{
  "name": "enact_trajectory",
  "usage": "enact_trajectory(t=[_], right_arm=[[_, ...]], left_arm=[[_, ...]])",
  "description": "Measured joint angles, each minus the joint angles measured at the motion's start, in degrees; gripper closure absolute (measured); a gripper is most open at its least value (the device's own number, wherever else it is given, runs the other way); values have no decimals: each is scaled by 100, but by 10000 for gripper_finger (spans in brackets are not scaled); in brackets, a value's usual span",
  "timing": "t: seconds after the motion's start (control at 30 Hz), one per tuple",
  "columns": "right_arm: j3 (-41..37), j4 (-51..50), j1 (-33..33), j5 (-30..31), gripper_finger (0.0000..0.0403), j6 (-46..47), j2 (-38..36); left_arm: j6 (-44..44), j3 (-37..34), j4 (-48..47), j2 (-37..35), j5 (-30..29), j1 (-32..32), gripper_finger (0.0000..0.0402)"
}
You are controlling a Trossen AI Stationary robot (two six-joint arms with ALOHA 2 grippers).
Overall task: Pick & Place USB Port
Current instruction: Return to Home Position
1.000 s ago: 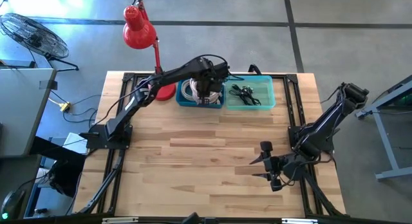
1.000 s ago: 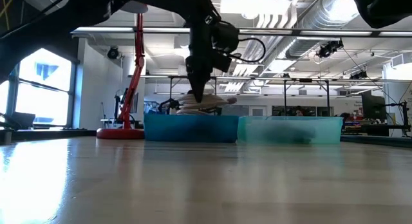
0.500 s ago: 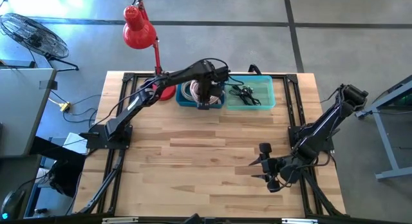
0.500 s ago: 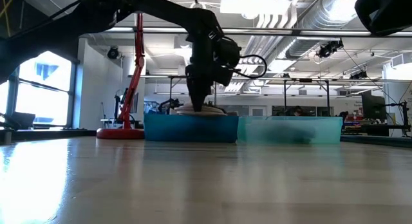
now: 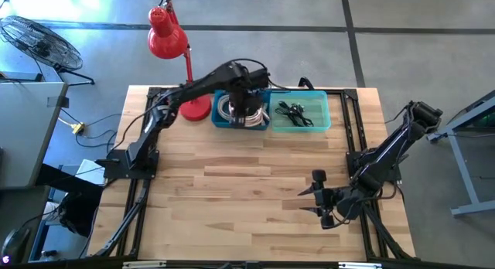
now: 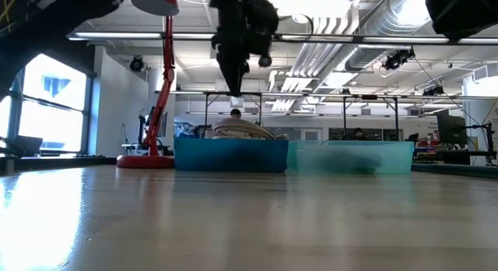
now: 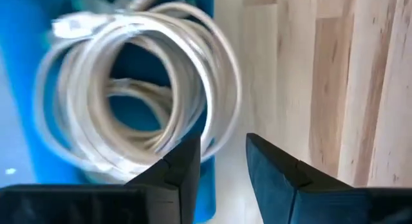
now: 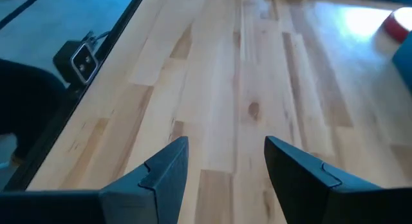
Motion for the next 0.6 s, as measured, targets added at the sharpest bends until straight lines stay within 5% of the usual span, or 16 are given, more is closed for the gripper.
enact_trajectory(t=[0.3, 0.6], right_arm=[[204, 147, -387, 256, 206, -913, -209], [1029, -296, -957, 87, 231, -1719, -862]], left_arm=[[-25, -1, -160, -1289, -1078, -534, 285], [96, -4, -157, -2667, -2182, -1848, 394]])
